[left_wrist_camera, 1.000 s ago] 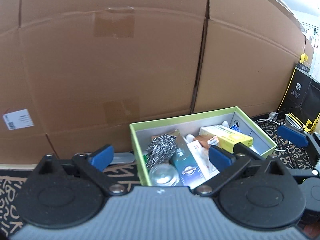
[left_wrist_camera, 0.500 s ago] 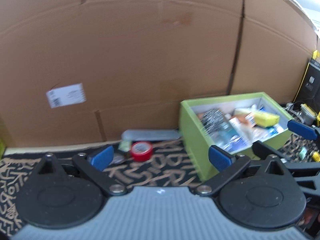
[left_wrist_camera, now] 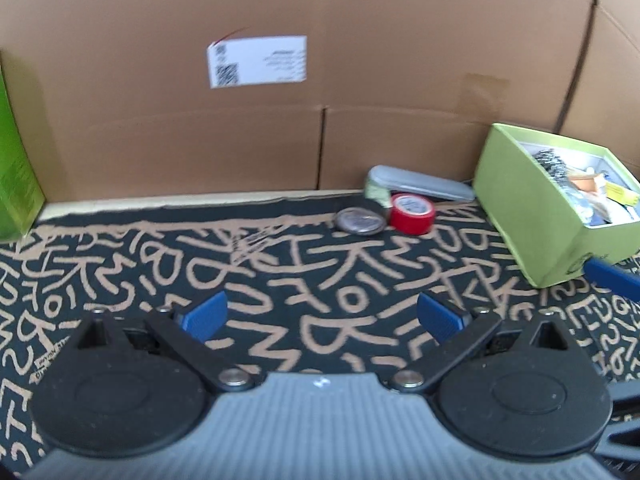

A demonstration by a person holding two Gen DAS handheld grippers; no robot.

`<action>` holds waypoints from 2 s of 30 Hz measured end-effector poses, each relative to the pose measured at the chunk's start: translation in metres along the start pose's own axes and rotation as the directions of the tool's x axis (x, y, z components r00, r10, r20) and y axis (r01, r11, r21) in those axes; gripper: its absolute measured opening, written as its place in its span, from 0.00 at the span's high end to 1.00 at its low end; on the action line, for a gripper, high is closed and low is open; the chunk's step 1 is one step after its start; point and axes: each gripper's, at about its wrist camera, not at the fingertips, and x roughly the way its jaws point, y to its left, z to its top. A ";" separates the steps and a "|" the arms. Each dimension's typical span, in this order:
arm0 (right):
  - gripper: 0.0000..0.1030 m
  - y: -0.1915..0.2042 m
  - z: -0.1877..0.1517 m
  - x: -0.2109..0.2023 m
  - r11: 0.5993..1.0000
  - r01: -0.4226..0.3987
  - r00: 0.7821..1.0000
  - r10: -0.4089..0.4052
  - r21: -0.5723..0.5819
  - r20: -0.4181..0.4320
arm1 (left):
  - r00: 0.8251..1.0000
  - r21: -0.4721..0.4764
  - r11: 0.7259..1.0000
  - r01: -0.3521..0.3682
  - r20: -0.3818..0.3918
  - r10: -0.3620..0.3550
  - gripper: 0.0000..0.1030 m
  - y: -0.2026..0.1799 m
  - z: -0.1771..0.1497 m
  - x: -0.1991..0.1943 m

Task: Organize objects
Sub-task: 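Withdraw both tools from the box toward the tapes on the mat, then grasp the black tape roll with the left tool while the right tool grasps the red tape roll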

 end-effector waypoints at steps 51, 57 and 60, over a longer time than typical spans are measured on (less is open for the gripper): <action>0.52 0.006 0.007 0.113 0.998 0.049 0.978 -0.040 0.037 -0.205 | 0.973 0.002 0.978 0.211 -0.096 -0.209 0.60 0.018 0.003 0.044; 0.52 0.002 -0.024 0.033 0.998 -0.005 0.976 0.019 0.065 -0.215 | 0.952 0.115 0.952 0.284 -0.150 -0.266 0.60 -0.002 -0.036 -0.003; 0.52 0.006 -0.037 -0.002 0.999 -0.018 0.975 0.029 0.049 -0.220 | 0.956 0.166 0.946 0.277 -0.147 -0.254 0.54 -0.013 -0.047 -0.017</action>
